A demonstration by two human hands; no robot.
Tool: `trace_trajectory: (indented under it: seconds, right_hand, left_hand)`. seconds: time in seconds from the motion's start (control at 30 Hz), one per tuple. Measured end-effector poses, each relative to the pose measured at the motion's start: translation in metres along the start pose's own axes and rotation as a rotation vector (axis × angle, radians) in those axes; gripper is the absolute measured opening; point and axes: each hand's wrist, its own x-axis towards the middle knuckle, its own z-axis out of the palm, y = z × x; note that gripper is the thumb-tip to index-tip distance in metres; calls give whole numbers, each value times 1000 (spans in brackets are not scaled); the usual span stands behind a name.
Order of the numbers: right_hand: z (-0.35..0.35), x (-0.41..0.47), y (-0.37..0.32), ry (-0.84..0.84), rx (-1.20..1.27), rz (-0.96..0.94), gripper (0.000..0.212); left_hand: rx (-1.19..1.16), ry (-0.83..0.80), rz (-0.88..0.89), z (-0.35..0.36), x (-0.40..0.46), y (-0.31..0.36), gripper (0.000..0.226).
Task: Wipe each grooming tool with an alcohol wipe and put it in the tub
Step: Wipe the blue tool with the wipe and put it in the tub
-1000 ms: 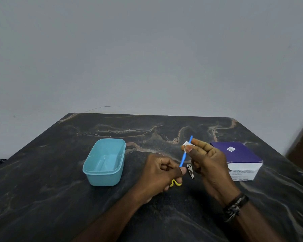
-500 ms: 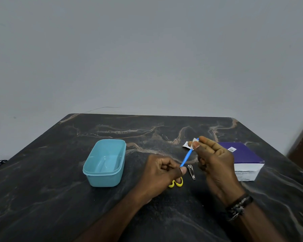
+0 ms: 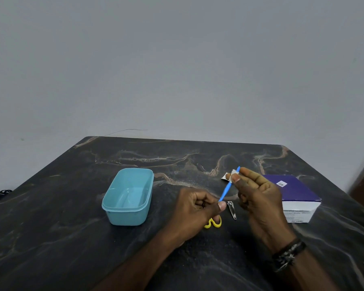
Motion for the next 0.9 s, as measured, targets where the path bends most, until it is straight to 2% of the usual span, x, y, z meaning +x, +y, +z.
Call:
trace_trajectory:
  seconds: [0.2,0.47,0.77,0.9]
  right_hand:
    - [8,-7,2,-76,-43,30,39]
    - [-1,2,-1,21,23,-22,39]
    - [4,-2,4,-36,-8,11,41]
    - [0,1,4,-8,17,-6,38]
  left_hand:
    - [-17,49,22,-3,2,0,12]
    - [-14,31,-5,-1,3,0,10]
    - [-43,114,41,-5,3,4,12]
    - [-37,109,51,-4,4,5,8]
